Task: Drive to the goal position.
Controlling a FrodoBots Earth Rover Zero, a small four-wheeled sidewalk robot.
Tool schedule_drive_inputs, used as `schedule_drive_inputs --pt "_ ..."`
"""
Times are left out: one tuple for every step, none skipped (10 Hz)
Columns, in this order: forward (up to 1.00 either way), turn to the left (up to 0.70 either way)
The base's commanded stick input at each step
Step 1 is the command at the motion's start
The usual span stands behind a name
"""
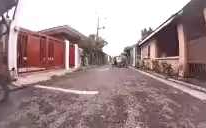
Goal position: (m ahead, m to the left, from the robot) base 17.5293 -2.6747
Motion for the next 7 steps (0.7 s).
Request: schedule_drive_inputs --pt "1.0 0.0" --pt "1.0 0.0" --pt "1.0 0.0" --pt "1.0 0.0" --pt "1.0 0.0" --pt "1.0 0.0" --pt "1.0 0.0"
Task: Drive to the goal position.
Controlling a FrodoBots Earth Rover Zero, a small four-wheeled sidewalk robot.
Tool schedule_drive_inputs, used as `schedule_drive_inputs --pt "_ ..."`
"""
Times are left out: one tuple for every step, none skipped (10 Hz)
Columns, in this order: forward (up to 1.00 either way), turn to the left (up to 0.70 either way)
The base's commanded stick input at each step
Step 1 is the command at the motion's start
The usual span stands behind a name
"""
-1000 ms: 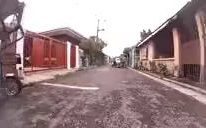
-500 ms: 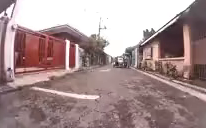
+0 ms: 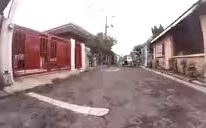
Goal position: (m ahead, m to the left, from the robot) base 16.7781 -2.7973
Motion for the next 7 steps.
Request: schedule_drive_inputs --pt "1.0 0.0" --pt "1.0 0.0" --pt "1.0 0.0" --pt "1.0 0.0" --pt "1.0 0.0" --pt "1.0 0.0" --pt "1.0 0.0"
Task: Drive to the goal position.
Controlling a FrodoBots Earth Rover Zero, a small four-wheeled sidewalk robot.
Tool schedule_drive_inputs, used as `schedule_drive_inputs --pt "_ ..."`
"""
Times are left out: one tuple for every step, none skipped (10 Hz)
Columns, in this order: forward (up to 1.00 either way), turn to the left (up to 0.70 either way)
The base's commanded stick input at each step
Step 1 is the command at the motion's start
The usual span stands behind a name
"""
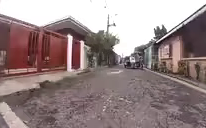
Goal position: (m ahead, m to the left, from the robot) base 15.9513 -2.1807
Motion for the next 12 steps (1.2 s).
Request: schedule_drive_inputs --pt "1.0 0.0" --pt "1.0 0.0" --pt "1.0 -0.01" --pt "1.0 -0.18" --pt "1.0 -0.38" --pt "1.0 -0.23" --pt "1.0 0.0" --pt "1.0 0.0" --pt "1.0 0.0" --pt "0.99 0.0" --pt "0.85 0.0" --pt "0.85 0.0"
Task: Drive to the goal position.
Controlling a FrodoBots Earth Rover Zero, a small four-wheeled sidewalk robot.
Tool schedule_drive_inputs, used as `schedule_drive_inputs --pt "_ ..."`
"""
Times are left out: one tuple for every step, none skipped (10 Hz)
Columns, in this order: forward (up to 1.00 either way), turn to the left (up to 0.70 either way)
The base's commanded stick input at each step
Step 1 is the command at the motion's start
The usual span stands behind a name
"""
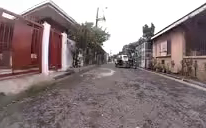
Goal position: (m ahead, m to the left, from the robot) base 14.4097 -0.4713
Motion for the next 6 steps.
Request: schedule_drive_inputs --pt "0.85 0.0" --pt "0.7 0.0" --pt "0.7 0.0" --pt "0.7 0.0" --pt "0.7 0.0" --pt "0.7 0.0"
